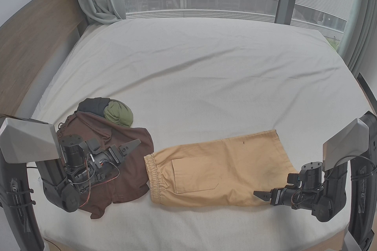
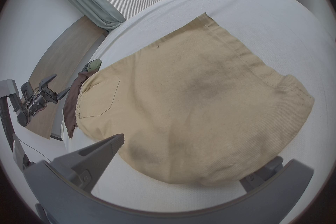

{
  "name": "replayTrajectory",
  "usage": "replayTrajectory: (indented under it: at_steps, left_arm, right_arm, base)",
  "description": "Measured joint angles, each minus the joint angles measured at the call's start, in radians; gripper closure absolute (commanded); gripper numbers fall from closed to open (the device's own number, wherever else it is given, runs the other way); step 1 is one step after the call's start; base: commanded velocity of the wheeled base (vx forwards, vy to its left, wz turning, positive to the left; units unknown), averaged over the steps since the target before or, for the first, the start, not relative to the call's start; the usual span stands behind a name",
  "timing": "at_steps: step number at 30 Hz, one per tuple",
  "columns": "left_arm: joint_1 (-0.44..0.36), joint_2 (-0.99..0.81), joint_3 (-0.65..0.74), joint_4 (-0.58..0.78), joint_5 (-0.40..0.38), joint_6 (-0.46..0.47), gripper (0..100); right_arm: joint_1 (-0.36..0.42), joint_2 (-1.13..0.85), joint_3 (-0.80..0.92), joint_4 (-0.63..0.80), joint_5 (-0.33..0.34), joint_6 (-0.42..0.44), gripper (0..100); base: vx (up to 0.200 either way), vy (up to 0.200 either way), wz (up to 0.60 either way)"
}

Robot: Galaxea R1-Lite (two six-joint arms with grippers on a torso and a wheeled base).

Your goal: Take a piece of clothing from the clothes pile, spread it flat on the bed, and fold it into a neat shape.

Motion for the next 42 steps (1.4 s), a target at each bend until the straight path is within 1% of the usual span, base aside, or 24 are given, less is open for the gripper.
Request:
replayTrajectory:
  at_steps: [8, 13, 16, 20, 24, 34, 42]
  left_arm:
    - [0.000, 0.001, 0.000, -0.001, -0.003, 0.002, 0]
    - [-0.008, 0.018, 0.016, 0.000, -0.061, 0.026, 0]
    - [-0.014, 0.036, 0.026, -0.001, -0.096, 0.040, 0]
    - [-0.023, 0.066, 0.042, -0.001, -0.143, 0.059, 0]
    - [-0.030, 0.094, 0.057, -0.001, -0.175, 0.074, 0]
    - [-0.038, 0.117, 0.069, -0.001, -0.183, 0.078, 0]
    - [-0.069, 0.127, 0.072, -0.001, -0.183, 0.077, 0]
  right_arm:
    - [0.000, 0.001, 0.000, -0.001, 0.002, -0.002, 0]
    - [0.008, -0.023, -0.009, -0.002, 0.045, -0.017, 0]
    - [0.011, -0.080, -0.016, 0.000, 0.076, -0.024, 0]
    - [0.014, -0.205, -0.022, 0.004, 0.117, -0.037, 0]
    - [0.016, -0.308, -0.010, 0.020, 0.145, -0.046, 0]
    - [0.014, -0.439, 0.014, 0.087, 0.153, -0.051, 0]
    - [0.011, -0.488, -0.006, 0.085, 0.153, -0.049, 0]
  base:
    - [0.000, 0.000, 0.00]
    - [0.000, 0.000, 0.00]
    - [0.000, 0.000, 0.00]
    - [0.000, 0.000, 0.00]
    - [0.000, 0.000, 0.00]
    - [0.000, 0.000, 0.00]
    - [0.000, 0.000, 0.00]
